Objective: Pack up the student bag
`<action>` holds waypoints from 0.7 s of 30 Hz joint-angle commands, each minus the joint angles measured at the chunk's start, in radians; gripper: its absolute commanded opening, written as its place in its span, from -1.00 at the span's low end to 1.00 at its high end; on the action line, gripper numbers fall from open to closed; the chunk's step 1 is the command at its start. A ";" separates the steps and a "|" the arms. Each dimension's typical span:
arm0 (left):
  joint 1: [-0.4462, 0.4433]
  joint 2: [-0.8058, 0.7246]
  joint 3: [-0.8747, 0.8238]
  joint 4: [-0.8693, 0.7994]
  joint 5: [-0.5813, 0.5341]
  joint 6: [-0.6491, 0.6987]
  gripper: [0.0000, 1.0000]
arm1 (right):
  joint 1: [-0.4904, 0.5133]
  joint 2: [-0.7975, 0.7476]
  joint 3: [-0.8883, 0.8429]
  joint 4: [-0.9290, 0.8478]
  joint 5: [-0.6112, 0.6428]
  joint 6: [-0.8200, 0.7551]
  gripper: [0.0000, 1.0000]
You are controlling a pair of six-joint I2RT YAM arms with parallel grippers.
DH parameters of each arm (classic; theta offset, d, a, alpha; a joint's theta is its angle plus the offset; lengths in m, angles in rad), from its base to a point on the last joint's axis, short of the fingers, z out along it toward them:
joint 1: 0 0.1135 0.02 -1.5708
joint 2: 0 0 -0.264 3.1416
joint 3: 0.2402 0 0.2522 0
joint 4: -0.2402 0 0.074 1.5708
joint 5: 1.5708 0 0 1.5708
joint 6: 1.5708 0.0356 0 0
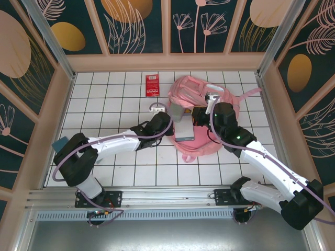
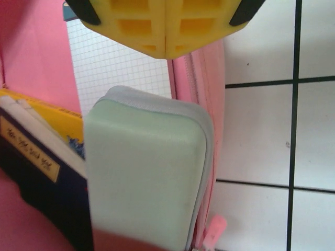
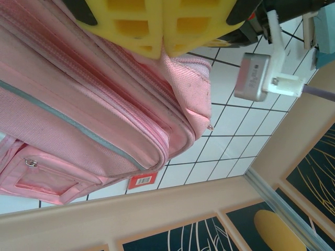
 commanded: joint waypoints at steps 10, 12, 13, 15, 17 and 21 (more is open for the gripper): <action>0.026 0.149 0.058 0.224 -0.049 0.006 -1.00 | 0.007 -0.024 0.029 0.071 -0.006 0.019 -1.00; 0.040 0.187 0.084 0.255 -0.050 0.012 -1.00 | 0.008 -0.026 0.028 0.070 -0.005 0.021 -1.00; 0.047 0.205 0.095 0.264 -0.058 0.011 -1.00 | 0.009 -0.026 0.027 0.068 -0.006 0.021 -1.00; 0.063 0.246 0.130 0.275 -0.063 0.001 -1.00 | 0.009 -0.029 0.025 0.065 -0.005 0.019 -1.00; 0.070 0.279 0.156 0.303 -0.065 0.002 -1.00 | 0.009 -0.036 0.021 0.063 -0.005 0.019 -1.00; 0.077 0.354 0.259 0.273 -0.117 0.005 -0.99 | 0.010 -0.047 0.017 0.057 -0.005 0.025 -1.00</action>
